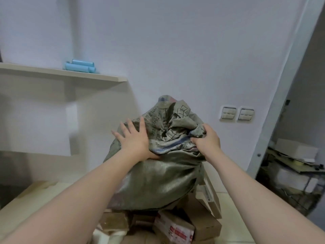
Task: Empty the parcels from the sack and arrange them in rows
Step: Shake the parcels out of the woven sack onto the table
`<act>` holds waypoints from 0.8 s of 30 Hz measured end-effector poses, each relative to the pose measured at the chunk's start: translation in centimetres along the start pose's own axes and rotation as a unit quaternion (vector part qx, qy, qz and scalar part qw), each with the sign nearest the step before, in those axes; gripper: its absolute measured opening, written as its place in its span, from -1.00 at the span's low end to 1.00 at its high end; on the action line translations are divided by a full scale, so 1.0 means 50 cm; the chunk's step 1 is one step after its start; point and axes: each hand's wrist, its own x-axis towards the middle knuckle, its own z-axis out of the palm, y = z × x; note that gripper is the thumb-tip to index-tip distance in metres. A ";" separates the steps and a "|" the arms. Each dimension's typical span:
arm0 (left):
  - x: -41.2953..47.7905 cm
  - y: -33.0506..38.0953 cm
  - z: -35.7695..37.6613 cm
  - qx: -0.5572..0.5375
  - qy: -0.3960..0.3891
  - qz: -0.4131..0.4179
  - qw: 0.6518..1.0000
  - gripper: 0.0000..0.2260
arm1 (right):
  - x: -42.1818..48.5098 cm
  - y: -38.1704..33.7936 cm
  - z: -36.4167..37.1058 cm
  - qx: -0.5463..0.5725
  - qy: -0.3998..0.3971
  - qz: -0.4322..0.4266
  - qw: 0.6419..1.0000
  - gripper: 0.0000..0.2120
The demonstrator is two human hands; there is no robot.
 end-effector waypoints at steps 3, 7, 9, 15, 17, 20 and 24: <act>0.010 -0.016 0.008 -0.023 0.013 -0.022 0.999 -0.10 | -0.005 0.004 -0.004 -0.004 -0.016 -0.026 1.000 -0.66; 0.029 0.005 0.015 -0.104 0.102 0.025 0.989 -0.74 | 0.008 -0.025 -0.021 0.055 0.000 -0.025 0.998 -0.69; 0.048 0.017 -0.001 -0.239 0.159 0.025 0.957 -0.92 | 0.025 -0.046 -0.029 0.109 0.012 -0.010 0.994 -0.72; 0.090 0.048 -0.075 -0.449 0.196 0.097 0.866 -0.85 | 0.061 -0.097 -0.043 0.204 0.026 -0.002 0.979 -0.72; 0.098 0.055 -0.098 -0.459 0.211 0.098 0.857 -0.74 | 0.069 -0.115 -0.047 0.223 0.027 -0.006 0.974 -0.72; 0.109 0.066 -0.139 -0.448 0.237 0.095 0.857 -0.80 | 0.083 -0.141 -0.054 0.259 0.022 -0.024 0.965 -0.72; 0.125 0.082 -0.160 -0.444 0.240 0.091 0.858 -0.77 | 0.105 -0.147 -0.055 0.265 0.012 -0.020 0.964 -0.72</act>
